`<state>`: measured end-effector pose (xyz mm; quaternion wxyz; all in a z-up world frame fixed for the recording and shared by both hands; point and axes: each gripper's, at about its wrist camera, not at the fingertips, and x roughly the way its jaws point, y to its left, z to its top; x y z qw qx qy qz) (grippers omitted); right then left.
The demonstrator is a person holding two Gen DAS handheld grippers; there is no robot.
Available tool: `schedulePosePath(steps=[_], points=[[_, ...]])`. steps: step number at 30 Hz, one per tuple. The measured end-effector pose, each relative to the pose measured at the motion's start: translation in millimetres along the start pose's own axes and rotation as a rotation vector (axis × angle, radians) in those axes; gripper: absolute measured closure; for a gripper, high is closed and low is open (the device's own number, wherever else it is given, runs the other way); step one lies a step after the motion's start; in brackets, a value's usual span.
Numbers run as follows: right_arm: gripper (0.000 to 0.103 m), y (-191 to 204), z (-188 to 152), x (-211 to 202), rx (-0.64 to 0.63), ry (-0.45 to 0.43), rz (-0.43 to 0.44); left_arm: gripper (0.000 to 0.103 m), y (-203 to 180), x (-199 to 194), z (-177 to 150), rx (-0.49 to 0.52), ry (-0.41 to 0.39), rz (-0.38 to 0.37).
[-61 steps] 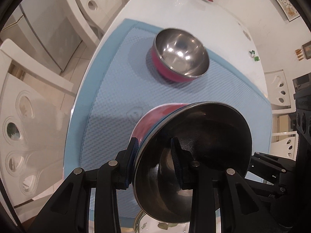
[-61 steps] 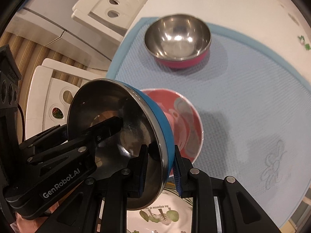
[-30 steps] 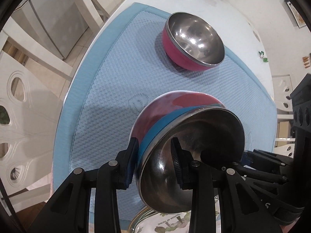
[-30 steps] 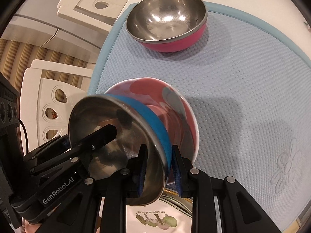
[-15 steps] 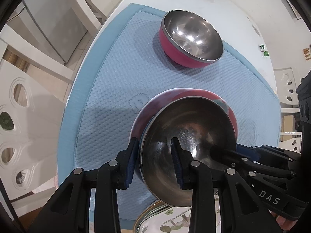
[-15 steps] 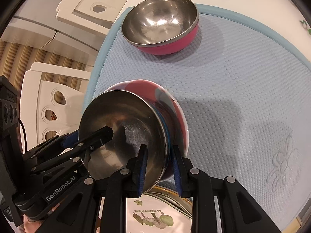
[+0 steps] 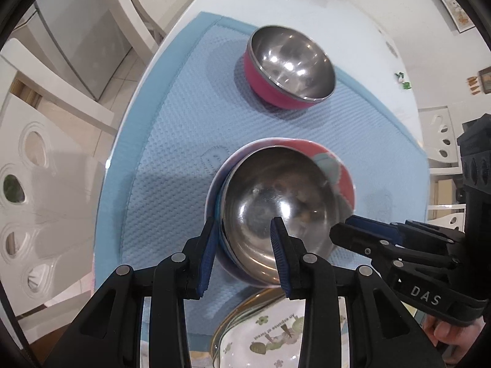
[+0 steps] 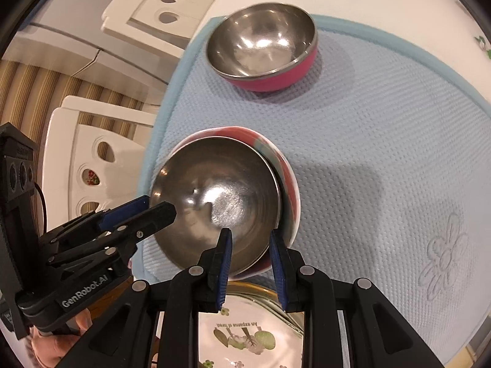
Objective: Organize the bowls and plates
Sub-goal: 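Open the right tool and move it to the pink steel bowl, then close the right tool on the rim of the pink steel bowl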
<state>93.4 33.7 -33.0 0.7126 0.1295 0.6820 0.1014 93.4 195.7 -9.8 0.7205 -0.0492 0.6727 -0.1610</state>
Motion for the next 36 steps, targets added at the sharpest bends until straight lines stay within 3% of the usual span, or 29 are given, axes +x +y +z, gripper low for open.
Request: schedulePosePath(steps=[6,10,11,12,14,15,16,17,25,34,36], points=[[0.079,0,9,-31,-0.014,-0.04,0.062,0.07,-3,-29,19,0.008,-0.044,-0.004],[0.079,-9,26,-77,-0.004,-0.138,0.117,0.07,-3,-47,41,0.011,-0.087,-0.009],[0.074,-13,32,-87,0.0,-0.159,0.124,0.067,-3,-51,50,0.012,-0.096,-0.007],[0.057,-15,39,-96,0.003,-0.177,0.125,0.063,-3,-52,60,0.007,-0.103,-0.003],[0.027,-21,53,-109,-0.003,-0.222,0.115,0.039,-3,-50,76,-0.004,-0.108,0.003],[0.023,-24,60,-112,-0.008,-0.247,0.102,0.032,-3,-48,84,-0.01,-0.105,0.013],[0.023,-28,67,-113,-0.005,-0.257,0.089,0.022,-4,-46,93,-0.022,-0.1,0.027],[0.023,-36,77,-110,0.009,-0.253,0.08,0.02,-4,-42,103,-0.035,-0.098,0.036],[0.023,-76,117,-33,0.131,-0.145,0.143,0.02,-4,23,141,-0.042,-0.032,0.035],[0.023,-93,136,13,0.145,-0.134,0.176,0.02,-5,65,153,-0.05,-0.015,0.047],[0.029,-93,140,22,0.139,-0.136,0.194,0.02,-3,71,154,-0.055,-0.02,0.058]])
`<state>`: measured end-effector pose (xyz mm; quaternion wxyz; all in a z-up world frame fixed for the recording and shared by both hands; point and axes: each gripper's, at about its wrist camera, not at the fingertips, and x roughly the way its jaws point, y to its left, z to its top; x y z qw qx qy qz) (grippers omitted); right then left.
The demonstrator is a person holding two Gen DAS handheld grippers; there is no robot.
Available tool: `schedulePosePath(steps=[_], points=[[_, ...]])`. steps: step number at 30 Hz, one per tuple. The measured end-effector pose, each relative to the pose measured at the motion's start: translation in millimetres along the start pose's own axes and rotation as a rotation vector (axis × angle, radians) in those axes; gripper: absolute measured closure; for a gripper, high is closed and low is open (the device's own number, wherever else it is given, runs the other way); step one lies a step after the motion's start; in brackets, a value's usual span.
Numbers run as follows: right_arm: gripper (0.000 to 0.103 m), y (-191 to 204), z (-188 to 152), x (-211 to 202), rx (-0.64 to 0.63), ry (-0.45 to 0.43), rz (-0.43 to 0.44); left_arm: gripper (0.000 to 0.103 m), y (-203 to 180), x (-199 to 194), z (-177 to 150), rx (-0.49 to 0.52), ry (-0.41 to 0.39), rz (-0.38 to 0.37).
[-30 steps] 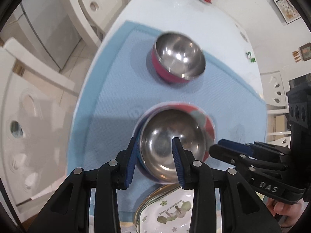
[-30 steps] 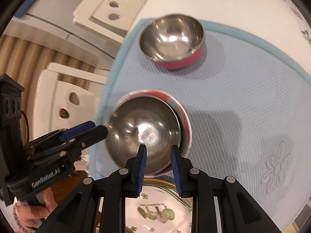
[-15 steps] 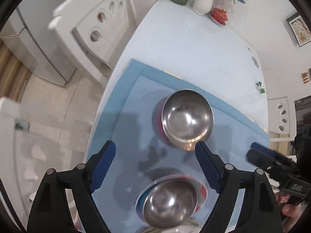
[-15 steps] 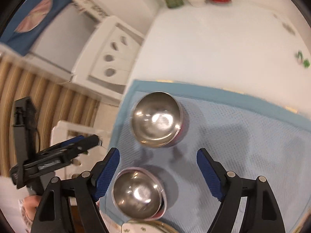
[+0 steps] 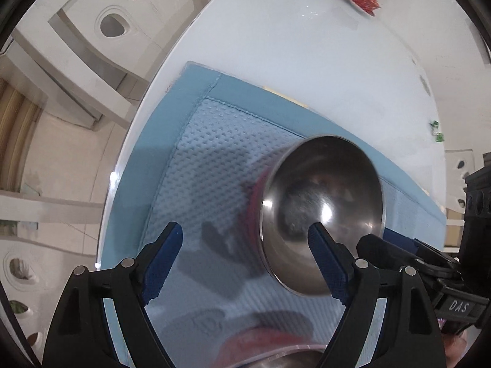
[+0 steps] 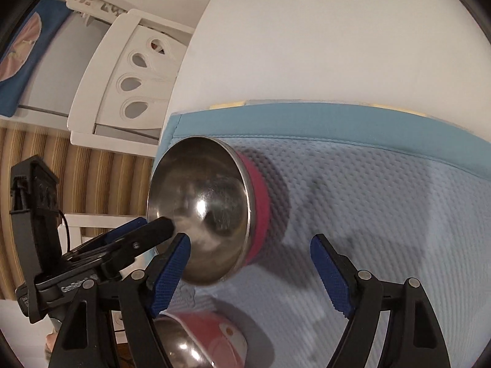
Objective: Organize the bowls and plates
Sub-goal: 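Close the right tool on the rim of the pink steel bowl, then lift the pink steel bowl with the right tool and carry it to the nested bowls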
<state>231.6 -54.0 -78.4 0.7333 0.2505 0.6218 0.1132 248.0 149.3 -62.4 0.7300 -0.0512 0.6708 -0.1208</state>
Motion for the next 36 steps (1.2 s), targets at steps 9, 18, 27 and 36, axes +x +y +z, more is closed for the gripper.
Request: schedulePosePath(steps=[9,18,27,36], points=[[0.055,-2,6,34,-0.005,0.061,0.04,0.062,0,23,1,0.005,0.037,-0.065],[0.08,-7,8,37,0.006,0.034,-0.027,0.082,1,25,2,-0.011,0.029,-0.087],[0.084,-8,6,36,0.046,0.064,-0.036,0.085,-3,24,-1,-0.007,0.021,-0.099],[0.084,-1,-1,15,0.029,0.055,-0.045,0.085,0,7,-5,-0.001,-0.002,-0.097]])
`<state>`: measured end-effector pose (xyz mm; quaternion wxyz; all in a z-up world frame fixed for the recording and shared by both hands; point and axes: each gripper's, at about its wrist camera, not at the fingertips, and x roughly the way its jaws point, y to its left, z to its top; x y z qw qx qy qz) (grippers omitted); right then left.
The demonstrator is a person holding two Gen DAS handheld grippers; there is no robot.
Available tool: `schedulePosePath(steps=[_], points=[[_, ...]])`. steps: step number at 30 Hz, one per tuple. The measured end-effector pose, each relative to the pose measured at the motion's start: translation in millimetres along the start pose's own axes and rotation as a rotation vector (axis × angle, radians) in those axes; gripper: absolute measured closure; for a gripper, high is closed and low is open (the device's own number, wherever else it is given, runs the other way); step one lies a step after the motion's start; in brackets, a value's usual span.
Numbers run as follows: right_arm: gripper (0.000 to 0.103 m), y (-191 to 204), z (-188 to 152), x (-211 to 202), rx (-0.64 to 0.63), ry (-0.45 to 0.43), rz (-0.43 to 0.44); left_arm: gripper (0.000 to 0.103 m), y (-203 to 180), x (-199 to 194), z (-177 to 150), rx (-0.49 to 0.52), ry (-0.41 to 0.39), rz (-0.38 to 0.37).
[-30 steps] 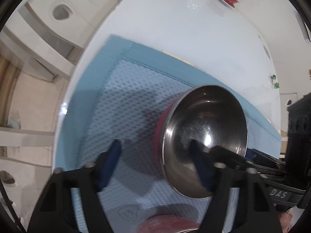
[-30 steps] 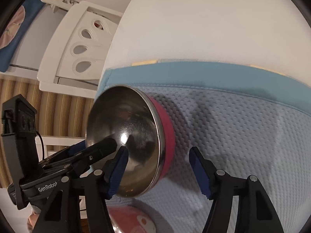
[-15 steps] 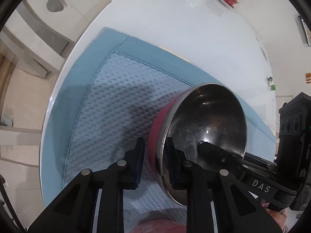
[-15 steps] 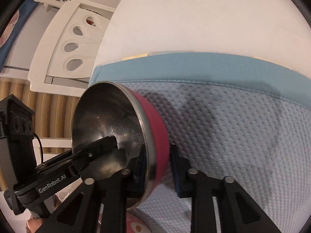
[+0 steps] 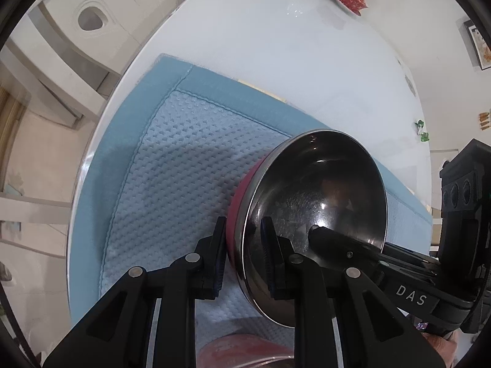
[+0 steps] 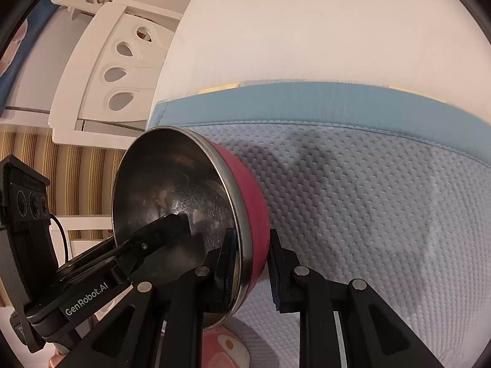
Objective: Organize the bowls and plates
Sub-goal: 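Lift the pink steel bowl with the right tool and carry it to the nested bowls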
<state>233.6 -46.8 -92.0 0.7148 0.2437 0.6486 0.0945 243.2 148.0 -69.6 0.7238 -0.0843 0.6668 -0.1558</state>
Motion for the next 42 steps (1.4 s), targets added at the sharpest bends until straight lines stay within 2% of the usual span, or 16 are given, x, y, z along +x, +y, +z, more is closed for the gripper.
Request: schedulePosePath(steps=[6,18,31,42], points=[[0.084,1,-8,-15,0.004,-0.002,0.017,0.085,0,-17,-6,-0.003,-0.011,-0.008],[0.084,31,-31,-49,-0.031,-0.02,0.015,0.085,-12,-54,-21,-0.004,-0.053,-0.024],[0.084,59,-76,-78,-0.065,-0.036,0.003,0.085,-14,-96,-58,0.016,-0.095,-0.028],[0.083,71,-118,-74,-0.074,-0.012,0.002,0.085,-2,-107,-98,0.018,-0.079,-0.02]])
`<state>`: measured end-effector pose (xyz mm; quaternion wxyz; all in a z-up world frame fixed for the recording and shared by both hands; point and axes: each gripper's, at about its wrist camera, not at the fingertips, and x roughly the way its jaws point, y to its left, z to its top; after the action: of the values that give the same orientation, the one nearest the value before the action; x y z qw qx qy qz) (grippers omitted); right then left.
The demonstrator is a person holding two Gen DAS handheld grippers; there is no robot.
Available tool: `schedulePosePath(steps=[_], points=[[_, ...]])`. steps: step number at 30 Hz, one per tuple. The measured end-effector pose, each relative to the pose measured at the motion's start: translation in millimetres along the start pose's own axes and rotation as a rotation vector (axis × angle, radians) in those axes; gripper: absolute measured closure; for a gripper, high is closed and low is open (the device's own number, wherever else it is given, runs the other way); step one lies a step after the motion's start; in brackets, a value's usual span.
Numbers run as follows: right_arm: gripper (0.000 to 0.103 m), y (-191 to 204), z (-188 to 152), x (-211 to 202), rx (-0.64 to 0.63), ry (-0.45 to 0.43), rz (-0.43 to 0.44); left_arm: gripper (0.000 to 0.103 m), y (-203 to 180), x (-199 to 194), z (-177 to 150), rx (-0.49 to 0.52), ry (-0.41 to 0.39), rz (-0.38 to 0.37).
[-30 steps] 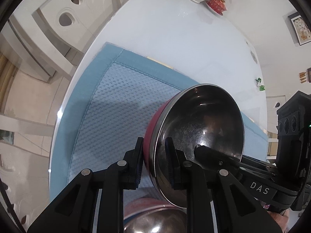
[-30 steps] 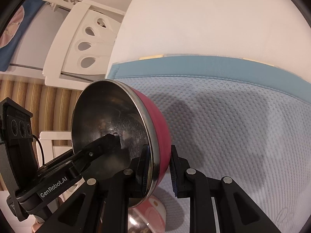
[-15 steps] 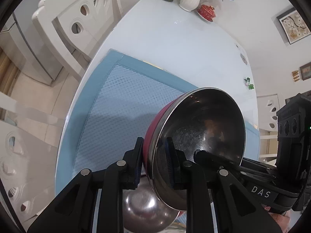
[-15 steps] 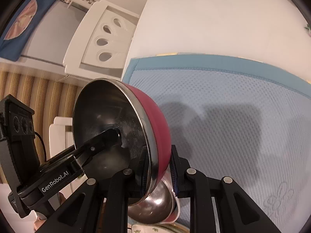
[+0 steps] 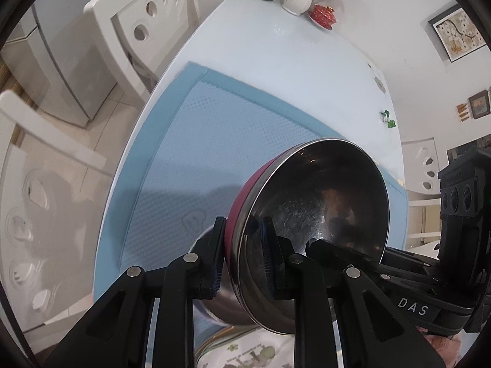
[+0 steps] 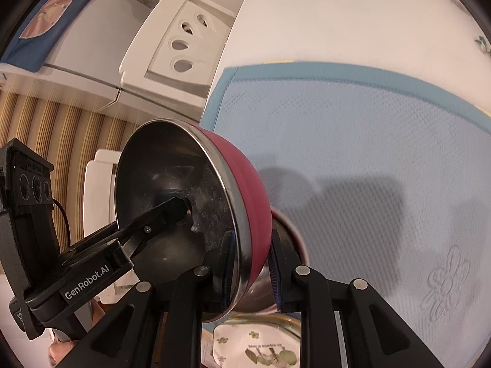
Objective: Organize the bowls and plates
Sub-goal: 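Lift the pink steel bowl with the right tool and carry it to the nested bowls, then lower the pink steel bowl into the blue bowl and open the right tool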
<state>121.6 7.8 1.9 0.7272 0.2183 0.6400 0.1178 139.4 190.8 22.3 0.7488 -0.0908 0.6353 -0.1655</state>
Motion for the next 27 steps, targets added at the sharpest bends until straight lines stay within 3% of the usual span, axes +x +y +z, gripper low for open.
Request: schedulePosePath(steps=[10,27], points=[[0.083,6,-26,16,-0.008,0.04,-0.03,0.085,11,5,-25,0.01,0.036,0.006],[0.083,2,-37,42,0.026,0.102,-0.063,0.083,15,23,-42,0.016,0.093,-0.008]])
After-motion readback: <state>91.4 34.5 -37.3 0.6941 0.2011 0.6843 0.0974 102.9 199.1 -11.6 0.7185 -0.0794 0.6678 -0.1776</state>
